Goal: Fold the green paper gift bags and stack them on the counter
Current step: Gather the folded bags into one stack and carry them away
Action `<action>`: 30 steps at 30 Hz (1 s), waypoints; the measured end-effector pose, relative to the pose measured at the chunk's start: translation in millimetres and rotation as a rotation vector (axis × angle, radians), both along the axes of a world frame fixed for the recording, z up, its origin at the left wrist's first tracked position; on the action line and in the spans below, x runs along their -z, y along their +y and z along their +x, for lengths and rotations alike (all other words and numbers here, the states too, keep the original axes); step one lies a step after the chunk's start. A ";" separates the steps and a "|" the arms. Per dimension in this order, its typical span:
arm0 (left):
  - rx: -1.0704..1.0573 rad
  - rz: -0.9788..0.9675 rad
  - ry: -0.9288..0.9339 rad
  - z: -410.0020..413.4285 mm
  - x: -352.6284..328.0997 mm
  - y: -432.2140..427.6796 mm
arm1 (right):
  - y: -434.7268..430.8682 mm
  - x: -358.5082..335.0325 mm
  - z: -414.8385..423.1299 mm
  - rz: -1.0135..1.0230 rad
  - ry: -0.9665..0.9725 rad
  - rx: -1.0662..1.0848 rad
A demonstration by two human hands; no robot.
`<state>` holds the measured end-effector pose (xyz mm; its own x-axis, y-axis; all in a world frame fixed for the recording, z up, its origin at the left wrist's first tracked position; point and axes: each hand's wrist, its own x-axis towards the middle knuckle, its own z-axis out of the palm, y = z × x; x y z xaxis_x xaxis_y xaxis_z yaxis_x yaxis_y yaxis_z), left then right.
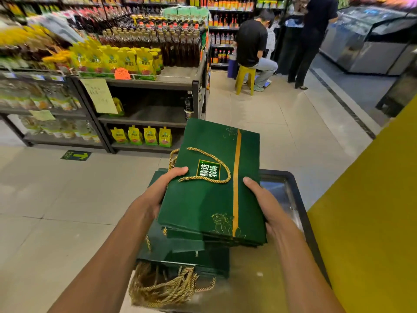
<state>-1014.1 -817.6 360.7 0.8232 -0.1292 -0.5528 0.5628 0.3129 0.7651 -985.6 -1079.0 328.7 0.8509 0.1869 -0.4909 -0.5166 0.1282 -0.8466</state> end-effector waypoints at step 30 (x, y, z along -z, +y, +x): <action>0.342 0.524 0.193 23.2 81.3 129.6 | 82.9 80.7 10.0 -0.524 0.011 -0.105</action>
